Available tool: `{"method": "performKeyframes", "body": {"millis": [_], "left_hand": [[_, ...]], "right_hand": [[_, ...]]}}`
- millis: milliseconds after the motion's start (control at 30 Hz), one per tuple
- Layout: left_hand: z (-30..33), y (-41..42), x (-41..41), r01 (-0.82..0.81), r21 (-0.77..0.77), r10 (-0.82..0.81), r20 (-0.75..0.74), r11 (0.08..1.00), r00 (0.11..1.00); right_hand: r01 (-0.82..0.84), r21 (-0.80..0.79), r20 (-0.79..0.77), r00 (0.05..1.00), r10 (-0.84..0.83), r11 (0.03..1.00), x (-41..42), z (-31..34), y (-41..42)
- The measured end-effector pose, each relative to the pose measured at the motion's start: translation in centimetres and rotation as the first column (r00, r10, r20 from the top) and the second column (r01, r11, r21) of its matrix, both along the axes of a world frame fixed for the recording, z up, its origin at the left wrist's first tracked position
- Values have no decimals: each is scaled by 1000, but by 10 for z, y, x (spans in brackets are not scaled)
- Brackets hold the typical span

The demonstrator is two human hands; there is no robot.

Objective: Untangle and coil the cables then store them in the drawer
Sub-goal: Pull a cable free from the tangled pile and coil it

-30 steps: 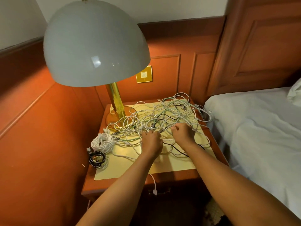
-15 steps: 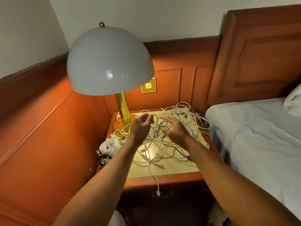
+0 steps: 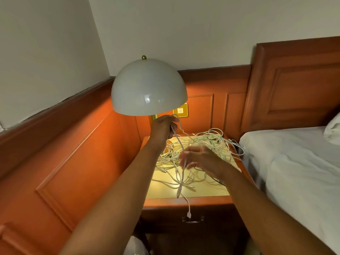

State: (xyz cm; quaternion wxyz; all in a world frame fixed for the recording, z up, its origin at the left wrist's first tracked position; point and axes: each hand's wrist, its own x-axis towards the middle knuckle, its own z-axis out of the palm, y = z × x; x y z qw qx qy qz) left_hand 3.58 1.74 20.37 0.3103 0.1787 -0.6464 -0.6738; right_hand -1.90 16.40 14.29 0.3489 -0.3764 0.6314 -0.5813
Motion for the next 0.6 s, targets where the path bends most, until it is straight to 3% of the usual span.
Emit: {"method": "performKeyframes", "body": {"millis": [100, 200, 300, 367, 467, 533, 600], "left_hand": [[-12, -4, 7, 54, -39, -48, 143, 998, 989], [-38, 0, 19, 118, -184, -55, 319, 976, 946], [-65, 14, 36, -70, -174, 124, 326, 982, 937], [-84, 29, 51, -154, -85, 172, 296, 985, 940], [-104, 56, 66, -31, 160, -38, 409, 987, 912], [-111, 66, 65, 49, 369, -218, 433, 928, 875], [-115, 67, 59, 64, 542, -303, 365, 838, 880]], "right_hand": [[121, -85, 61, 991, -116, 989, 35, -22, 19], [342, -172, 240, 924, -297, 924, 48, -25, 28], [576, -188, 329, 800, -502, 795, 43, -20, 29], [658, -197, 372, 736, -566, 727, 41, -23, 27], [725, -192, 443, 665, -601, 661, 45, -36, 21], [753, -172, 473, 629, -617, 635, 52, -48, 17], [762, -150, 504, 607, -615, 630, 63, -59, 15]]}}
